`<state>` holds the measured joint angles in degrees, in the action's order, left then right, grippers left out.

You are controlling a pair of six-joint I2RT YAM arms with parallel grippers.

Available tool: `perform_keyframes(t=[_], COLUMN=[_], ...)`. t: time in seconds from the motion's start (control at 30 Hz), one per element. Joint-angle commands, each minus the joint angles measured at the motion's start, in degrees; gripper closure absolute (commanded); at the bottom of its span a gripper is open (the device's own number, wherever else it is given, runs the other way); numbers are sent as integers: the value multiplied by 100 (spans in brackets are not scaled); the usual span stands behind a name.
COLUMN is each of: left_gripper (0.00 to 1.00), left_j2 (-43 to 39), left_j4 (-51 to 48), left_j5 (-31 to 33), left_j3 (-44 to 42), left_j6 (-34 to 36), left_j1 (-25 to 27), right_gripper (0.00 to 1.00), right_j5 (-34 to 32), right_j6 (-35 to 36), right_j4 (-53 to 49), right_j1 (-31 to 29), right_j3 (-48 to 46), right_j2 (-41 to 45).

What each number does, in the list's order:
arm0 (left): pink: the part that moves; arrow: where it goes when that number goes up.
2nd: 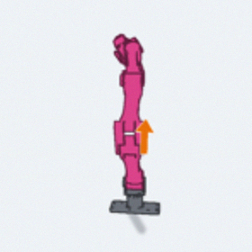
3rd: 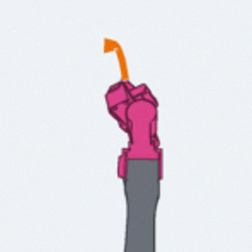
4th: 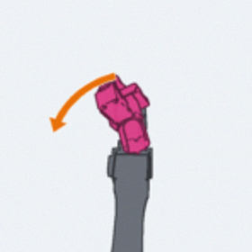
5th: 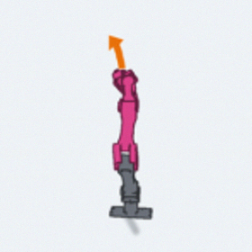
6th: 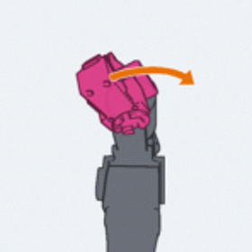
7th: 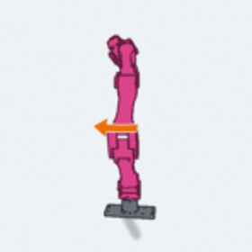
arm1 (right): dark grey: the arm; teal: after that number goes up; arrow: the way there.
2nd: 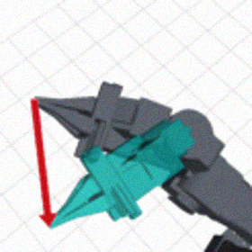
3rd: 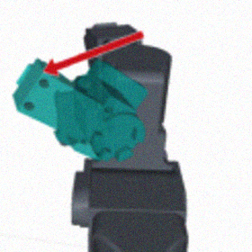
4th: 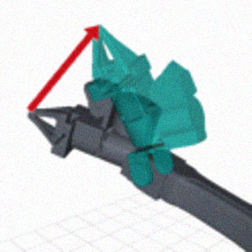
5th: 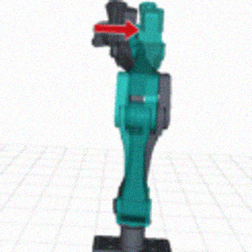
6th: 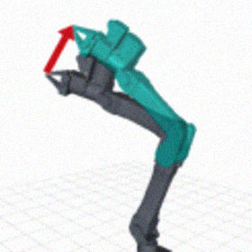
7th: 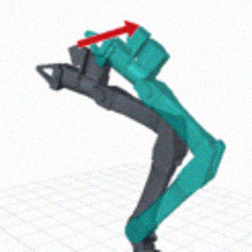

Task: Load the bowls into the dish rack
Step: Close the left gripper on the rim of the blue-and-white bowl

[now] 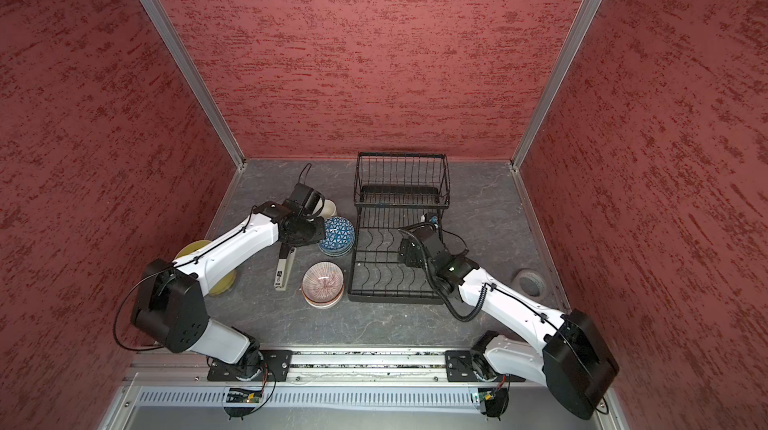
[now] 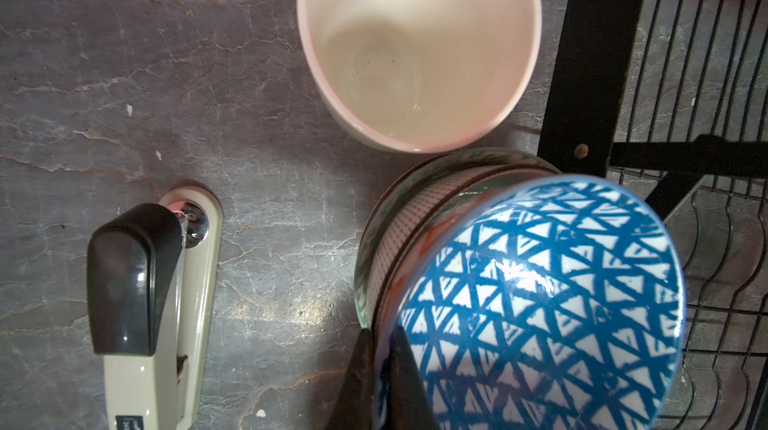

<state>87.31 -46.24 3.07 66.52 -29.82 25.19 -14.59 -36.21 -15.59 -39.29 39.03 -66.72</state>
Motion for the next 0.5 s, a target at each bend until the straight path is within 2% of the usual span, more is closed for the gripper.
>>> perform_keyframes(t=[0.0,0.47], left_gripper=[100,100], left_j2=[-178,-175], left_j4=[275,194], left_j5=[-439,-282], left_j3=[34,151], left_j6=[143,372], left_j1=[43,21], right_gripper=[13,12], right_j5=[26,-11], right_j6=[-63,17], right_j4=[153,152], right_j1=[-38,-38], right_j3=[-72,-36], right_j2=[-14,-208])
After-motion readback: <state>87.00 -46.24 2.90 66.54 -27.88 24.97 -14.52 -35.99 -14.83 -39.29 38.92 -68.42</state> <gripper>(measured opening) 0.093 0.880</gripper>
